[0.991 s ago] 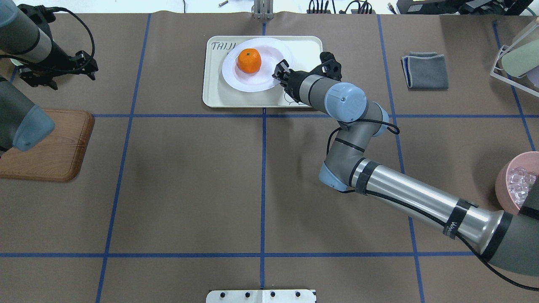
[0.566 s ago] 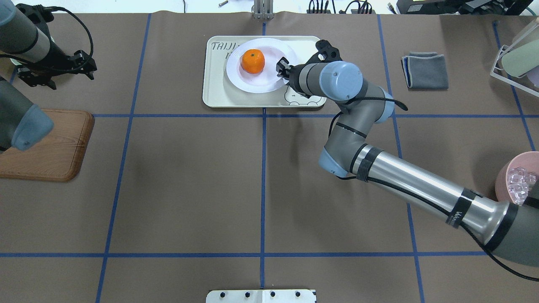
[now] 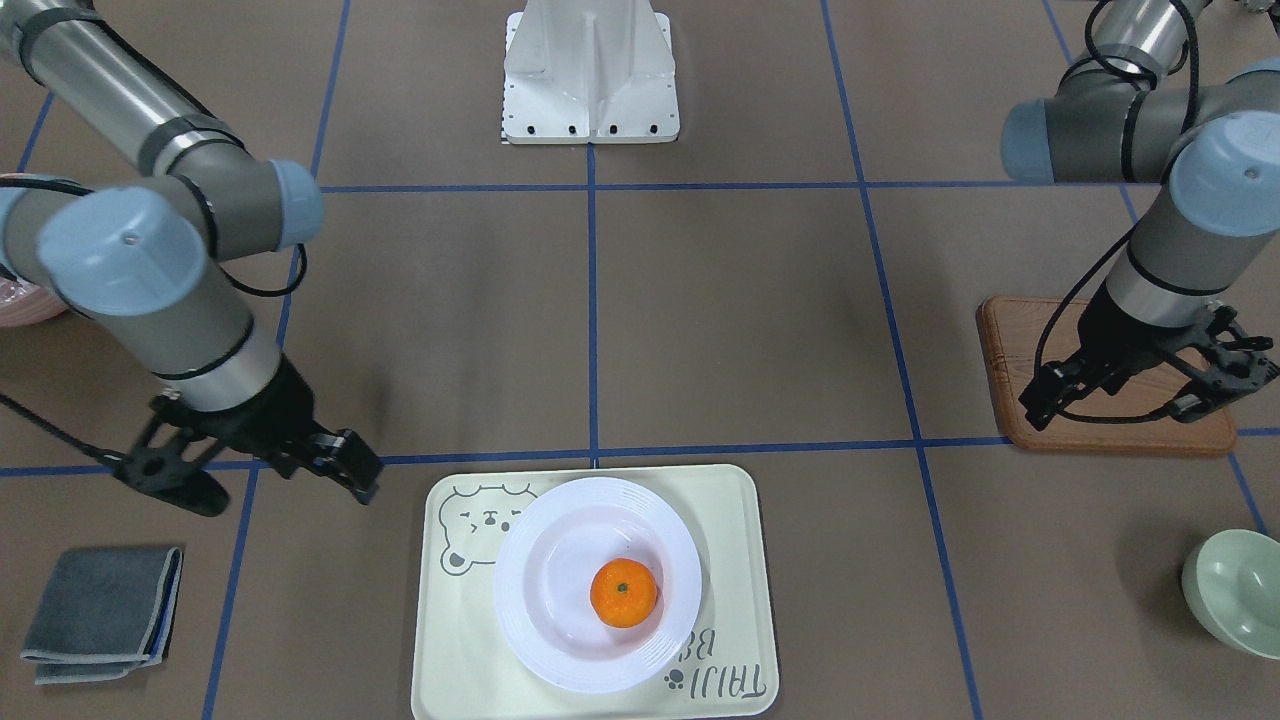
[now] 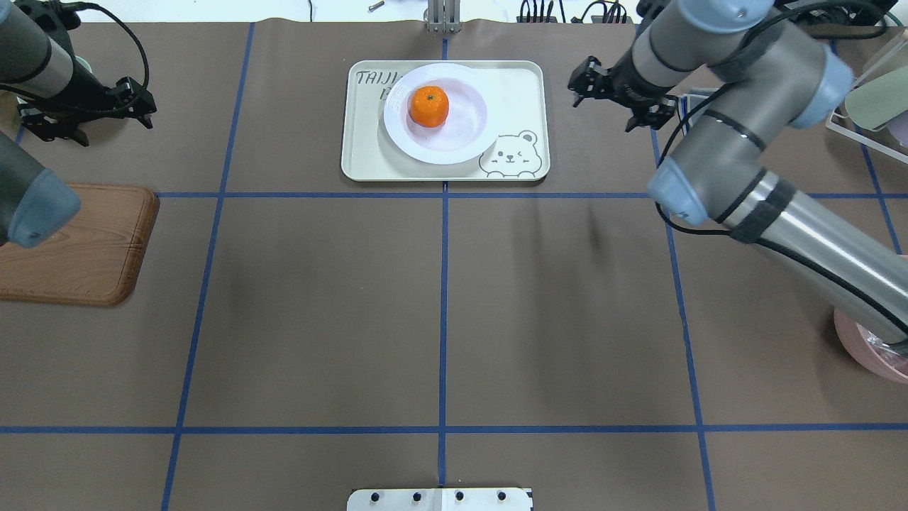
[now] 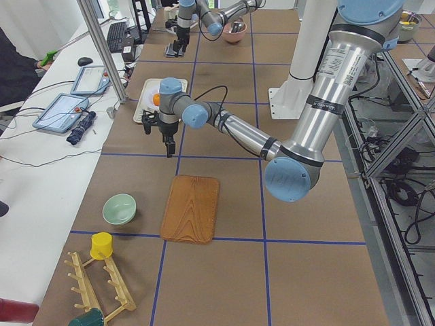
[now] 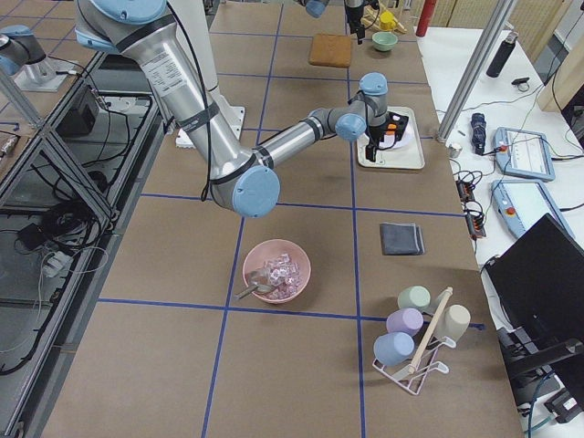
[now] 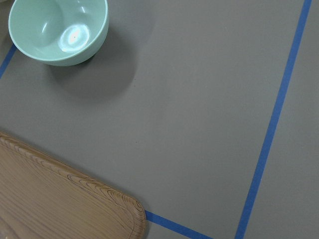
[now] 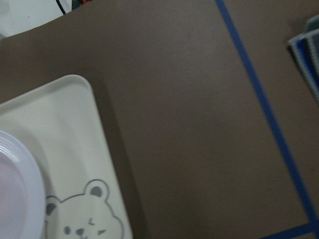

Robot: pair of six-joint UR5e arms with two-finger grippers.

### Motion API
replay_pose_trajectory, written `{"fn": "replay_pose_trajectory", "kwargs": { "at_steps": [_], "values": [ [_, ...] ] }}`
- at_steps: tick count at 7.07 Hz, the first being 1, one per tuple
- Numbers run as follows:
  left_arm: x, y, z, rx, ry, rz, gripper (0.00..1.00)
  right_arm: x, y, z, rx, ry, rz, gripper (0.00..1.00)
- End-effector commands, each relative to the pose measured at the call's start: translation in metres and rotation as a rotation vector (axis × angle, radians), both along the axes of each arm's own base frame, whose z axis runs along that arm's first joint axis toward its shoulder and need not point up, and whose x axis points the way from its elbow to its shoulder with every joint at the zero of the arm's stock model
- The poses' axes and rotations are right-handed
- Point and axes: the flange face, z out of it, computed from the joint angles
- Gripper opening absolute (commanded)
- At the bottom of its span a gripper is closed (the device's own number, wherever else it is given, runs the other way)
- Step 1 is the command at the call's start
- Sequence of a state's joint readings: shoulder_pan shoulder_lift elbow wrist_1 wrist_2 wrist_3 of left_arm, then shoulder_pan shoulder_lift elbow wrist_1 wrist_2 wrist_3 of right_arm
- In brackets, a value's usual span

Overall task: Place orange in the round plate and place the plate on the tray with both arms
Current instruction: 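Release the plate and raise the right gripper away from the tray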

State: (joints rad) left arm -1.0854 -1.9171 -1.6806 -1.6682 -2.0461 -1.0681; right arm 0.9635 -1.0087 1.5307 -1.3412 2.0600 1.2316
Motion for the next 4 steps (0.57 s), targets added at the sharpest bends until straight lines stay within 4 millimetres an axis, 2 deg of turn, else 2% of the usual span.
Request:
{"fn": "replay_pose_trajectory", "kwargs": {
  "at_steps": [1, 2, 3, 4],
  "values": [
    [-0.082, 0.011, 0.028, 0.061, 0.039, 0.127, 0.98, 0.125, 0.051, 0.079, 0.152, 0.223, -0.285, 1.00],
    [-0.117, 0.021, 0.062, 0.115, -0.001, 0.228, 0.98, 0.172, 0.063, 0.131, 0.160, 0.274, -0.340, 1.00],
    [-0.146, 0.036, 0.106, 0.165, -0.048, 0.341, 0.98, 0.217, 0.077, 0.178, 0.148, 0.311, -0.375, 1.00],
    [-0.178, 0.048, 0.141, 0.191, -0.075, 0.406, 0.98, 0.264, 0.095, 0.222, 0.179, 0.322, -0.465, 1.00]
  ]
}}
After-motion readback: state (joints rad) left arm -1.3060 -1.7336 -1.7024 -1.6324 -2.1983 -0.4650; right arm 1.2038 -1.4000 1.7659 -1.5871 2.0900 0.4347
